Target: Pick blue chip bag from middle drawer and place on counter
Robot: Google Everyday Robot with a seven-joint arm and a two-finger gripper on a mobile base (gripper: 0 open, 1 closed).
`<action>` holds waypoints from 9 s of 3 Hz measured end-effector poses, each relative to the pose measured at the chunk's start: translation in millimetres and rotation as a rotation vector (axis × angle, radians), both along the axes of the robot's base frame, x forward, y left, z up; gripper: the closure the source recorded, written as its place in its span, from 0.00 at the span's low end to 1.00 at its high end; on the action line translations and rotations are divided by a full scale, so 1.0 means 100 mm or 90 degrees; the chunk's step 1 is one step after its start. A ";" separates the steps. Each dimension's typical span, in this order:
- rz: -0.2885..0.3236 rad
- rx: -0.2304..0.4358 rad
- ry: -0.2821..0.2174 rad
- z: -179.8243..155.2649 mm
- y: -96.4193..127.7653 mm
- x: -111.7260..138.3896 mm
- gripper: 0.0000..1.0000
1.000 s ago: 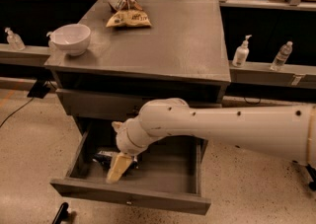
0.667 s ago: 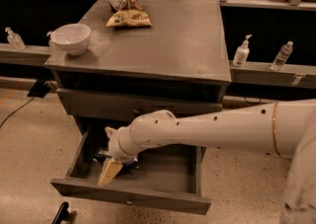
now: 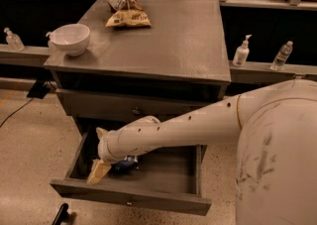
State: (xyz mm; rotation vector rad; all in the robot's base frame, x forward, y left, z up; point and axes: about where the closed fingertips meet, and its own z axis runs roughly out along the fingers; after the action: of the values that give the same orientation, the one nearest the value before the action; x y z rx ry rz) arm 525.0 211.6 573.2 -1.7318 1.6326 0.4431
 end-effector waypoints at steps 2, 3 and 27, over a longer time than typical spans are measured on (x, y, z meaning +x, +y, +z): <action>0.057 -0.003 0.011 0.01 0.03 0.22 0.00; 0.075 -0.035 -0.020 -0.14 0.03 0.40 0.00; 0.137 0.215 -0.190 3.08 -1.67 1.11 1.00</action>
Offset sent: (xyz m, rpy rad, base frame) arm 0.0640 0.0001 -0.0029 -0.0331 -0.0334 0.1425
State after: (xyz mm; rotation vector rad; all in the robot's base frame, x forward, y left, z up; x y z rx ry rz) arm 635.6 45.1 881.7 -1.6299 1.0979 0.5014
